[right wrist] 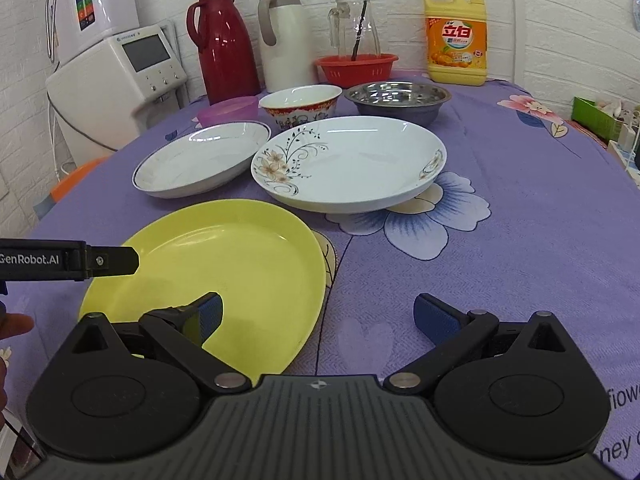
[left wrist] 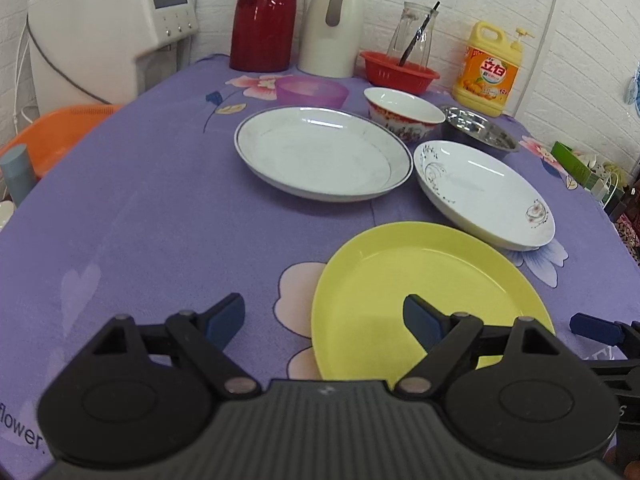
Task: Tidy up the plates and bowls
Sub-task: 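Move the left tool over the yellow plate toward the plain white plate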
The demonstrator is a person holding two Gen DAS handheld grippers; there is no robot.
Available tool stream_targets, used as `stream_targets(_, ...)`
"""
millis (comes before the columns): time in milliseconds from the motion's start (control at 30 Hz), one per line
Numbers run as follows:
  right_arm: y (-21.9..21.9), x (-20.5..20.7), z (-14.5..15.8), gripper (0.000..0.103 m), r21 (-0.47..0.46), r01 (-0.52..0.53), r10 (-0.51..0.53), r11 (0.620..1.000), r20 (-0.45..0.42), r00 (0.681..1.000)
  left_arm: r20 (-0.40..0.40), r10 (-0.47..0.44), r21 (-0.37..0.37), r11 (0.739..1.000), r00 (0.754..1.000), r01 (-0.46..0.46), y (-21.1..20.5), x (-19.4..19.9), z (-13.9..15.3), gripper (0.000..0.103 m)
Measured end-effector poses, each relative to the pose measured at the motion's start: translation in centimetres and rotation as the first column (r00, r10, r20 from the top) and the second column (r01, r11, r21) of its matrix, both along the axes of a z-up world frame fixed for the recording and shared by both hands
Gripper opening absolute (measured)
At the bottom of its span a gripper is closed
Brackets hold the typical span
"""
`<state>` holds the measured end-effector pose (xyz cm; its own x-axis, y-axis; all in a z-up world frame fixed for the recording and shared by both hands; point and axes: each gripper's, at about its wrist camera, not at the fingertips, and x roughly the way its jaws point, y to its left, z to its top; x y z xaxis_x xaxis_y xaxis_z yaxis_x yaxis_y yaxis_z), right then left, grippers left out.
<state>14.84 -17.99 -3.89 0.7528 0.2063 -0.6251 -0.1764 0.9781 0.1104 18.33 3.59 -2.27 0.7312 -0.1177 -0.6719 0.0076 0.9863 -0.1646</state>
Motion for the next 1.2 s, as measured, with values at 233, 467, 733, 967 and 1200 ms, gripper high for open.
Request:
stream_targets(233,0.9,0.3,-0.7,0.103,-0.080,-0.013,0.015,0.997,0.016,1.000,-0.015,-0.031,0.106,0.994,0.999,0.032,-1.7,0.8,-1.2,0.085)
stream_targets(467,0.7,0.5,-0.7,0.103,-0.083,-0.031,0.032,0.996,0.020,0.999,0.006,-0.049,0.112,0.993,0.999,0.048,-1.7,0.6,-1.3,0.086)
stream_targets(733,2.0,0.2,-0.3,0.103,-0.072,-0.083,0.083,0.994,0.006,0.996,-0.008,-0.100,0.068,0.993,0.995,0.100,-1.8,0.6,-1.0,0.083)
stream_targets(967,2.5,0.5,0.0,0.103,-0.081,-0.110,0.112,0.991,0.016,0.994,-0.002,-0.118,0.087,0.989,0.993,0.117,-2.1,0.6,-1.1,0.076)
stream_targets(1200,3.9,0.0,0.1,0.103,-0.085,-0.094,0.097,0.992,0.041,0.994,0.010,-0.113,0.082,0.990,0.994,0.111,-3.0,0.2,-0.6,0.053)
